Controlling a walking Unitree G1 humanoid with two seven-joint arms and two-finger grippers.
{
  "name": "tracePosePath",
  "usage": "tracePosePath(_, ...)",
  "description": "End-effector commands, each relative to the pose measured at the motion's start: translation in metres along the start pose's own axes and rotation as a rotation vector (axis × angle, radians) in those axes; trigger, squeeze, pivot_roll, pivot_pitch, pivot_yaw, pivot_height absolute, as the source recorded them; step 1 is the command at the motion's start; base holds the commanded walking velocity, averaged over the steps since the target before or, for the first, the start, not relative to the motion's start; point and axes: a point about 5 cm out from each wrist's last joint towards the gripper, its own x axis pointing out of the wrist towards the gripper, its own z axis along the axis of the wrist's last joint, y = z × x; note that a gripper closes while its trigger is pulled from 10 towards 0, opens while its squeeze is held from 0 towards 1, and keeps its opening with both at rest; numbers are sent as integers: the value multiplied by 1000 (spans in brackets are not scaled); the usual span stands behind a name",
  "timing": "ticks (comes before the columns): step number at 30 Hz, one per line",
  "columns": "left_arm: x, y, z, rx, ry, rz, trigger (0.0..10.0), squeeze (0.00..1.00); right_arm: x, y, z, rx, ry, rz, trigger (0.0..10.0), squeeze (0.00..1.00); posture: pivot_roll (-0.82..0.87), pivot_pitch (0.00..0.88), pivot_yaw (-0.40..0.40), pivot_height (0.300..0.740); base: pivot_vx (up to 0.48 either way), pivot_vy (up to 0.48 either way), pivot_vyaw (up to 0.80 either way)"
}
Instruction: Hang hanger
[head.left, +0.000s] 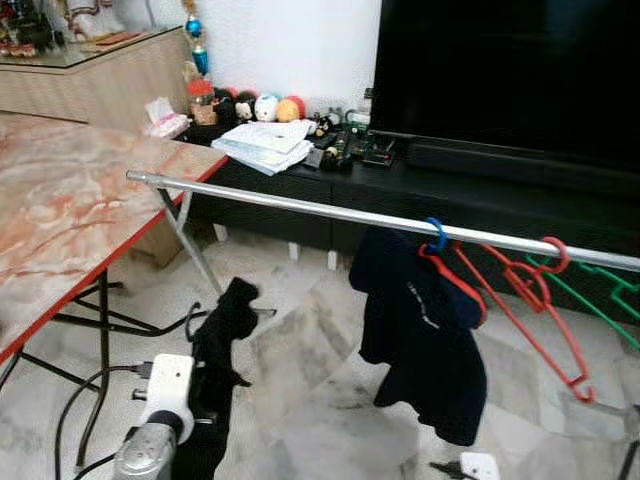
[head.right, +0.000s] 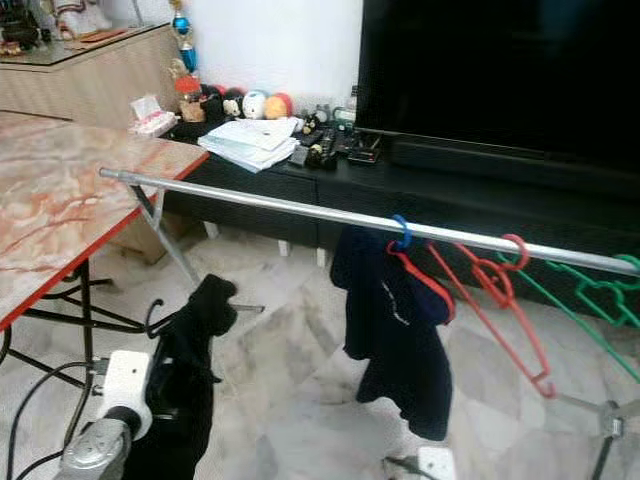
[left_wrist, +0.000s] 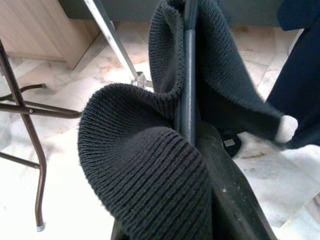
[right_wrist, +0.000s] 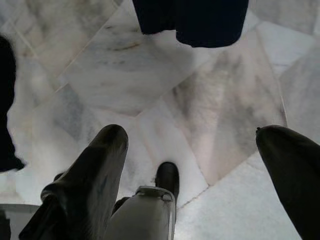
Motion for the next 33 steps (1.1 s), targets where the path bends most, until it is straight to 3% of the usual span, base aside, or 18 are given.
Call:
tracePosePath(1,-1,10,3,8,-16,30,10000,0,1,10,-3,13,16,32,10000,0,-32,57,49,740,0,0,0)
tracePosePath(10,0,9,4,21,-23,21,10000,0,1,10,-3,-3,20,46,10000,0,-31,62,48,740,30,0,0)
tracePosePath(33,0,9,5,33,-25,0,10000,0,1,13,-3,9,27,83,10000,0,-31,61,53,740,368,0,0)
